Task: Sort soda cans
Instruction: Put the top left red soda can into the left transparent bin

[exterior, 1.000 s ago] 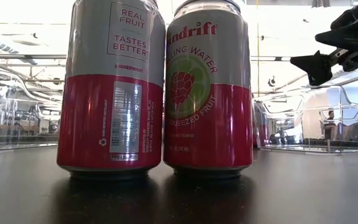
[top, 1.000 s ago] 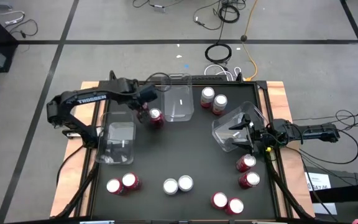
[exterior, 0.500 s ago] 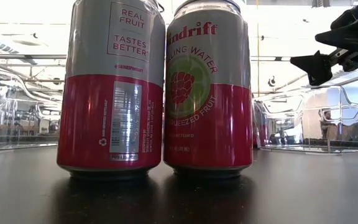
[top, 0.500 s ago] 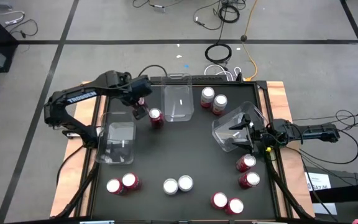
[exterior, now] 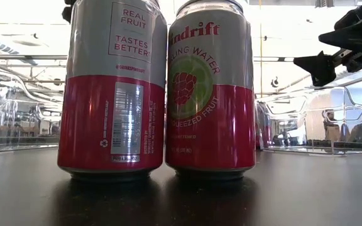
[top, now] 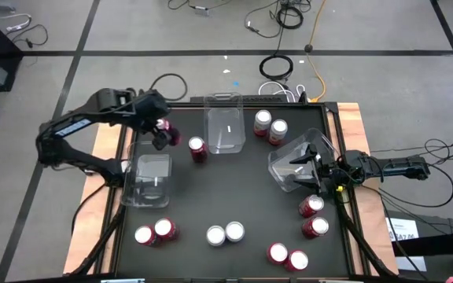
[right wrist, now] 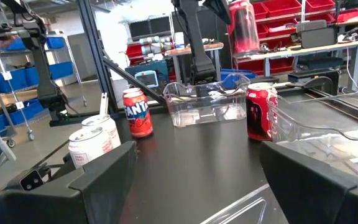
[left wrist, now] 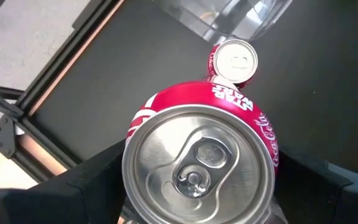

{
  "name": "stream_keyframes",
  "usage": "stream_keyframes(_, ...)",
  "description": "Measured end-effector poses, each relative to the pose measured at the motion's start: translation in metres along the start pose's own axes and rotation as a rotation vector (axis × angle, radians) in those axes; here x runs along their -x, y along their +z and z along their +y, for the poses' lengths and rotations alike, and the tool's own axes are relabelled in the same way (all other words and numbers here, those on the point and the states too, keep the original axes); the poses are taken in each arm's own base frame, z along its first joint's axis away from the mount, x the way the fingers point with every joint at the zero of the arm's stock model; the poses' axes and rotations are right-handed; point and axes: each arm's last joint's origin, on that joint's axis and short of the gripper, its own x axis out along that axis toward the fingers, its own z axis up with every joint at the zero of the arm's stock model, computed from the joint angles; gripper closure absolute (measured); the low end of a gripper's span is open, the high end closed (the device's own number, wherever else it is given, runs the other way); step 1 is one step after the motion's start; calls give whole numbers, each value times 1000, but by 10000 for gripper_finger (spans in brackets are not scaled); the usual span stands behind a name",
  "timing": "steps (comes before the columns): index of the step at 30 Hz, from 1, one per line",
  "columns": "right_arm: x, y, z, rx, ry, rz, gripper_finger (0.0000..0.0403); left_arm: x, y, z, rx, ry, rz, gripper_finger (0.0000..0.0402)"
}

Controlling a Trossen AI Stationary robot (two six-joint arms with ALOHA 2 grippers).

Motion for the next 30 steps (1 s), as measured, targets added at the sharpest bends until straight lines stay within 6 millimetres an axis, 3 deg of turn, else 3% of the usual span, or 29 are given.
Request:
stream_keyframes(11,0,0,0,0,0,0,69,18,-21,8,37,-36,12,65)
stream_keyframes(17,0,0,0,0,0,0,69,21,-45,12,67,-56,-3,65)
stream_keyframes(22,0,0,0,0,0,0,69,1,-73,19,146,-29,60,65)
stream_keyframes(30,0,0,0,0,0,0,69,-48,-106,22,210,-39,187,65)
